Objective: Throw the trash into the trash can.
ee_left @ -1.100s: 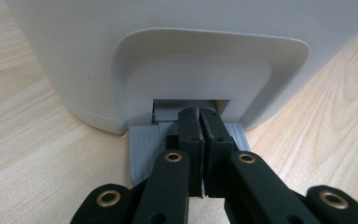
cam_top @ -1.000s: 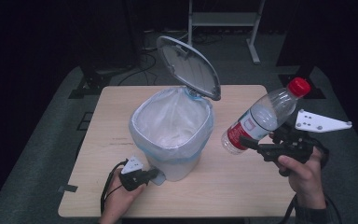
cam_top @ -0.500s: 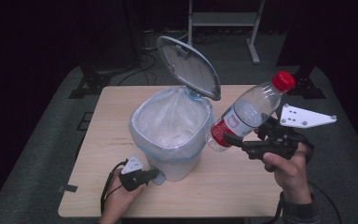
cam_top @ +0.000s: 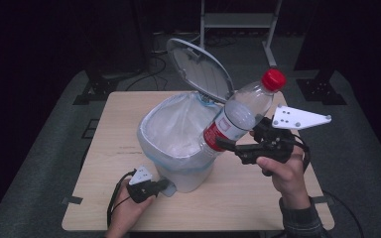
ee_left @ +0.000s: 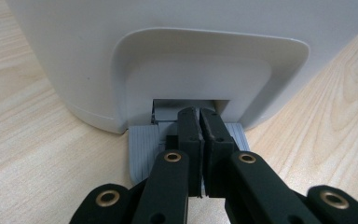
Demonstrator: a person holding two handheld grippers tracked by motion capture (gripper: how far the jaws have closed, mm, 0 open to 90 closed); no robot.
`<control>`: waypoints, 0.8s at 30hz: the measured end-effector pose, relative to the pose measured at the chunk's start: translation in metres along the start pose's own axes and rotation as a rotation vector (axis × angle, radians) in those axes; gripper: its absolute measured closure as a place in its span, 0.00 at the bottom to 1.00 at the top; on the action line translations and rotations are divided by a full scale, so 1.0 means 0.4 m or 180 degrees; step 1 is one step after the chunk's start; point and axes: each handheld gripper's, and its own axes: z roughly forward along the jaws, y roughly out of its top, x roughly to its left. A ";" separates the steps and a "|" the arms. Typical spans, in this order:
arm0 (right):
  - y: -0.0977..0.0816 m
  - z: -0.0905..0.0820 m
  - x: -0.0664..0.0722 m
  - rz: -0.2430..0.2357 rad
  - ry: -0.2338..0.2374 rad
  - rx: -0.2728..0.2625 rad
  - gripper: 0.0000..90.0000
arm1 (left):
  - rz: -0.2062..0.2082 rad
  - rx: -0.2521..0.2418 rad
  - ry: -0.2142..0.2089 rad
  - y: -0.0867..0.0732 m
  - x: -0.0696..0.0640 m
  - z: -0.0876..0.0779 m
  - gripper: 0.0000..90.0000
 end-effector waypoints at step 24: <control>-0.025 0.155 -0.009 -0.0099 -0.0085 0.0193 0.32 | 0.0008 0.0006 -0.0003 0.000 0.000 0.000 0.97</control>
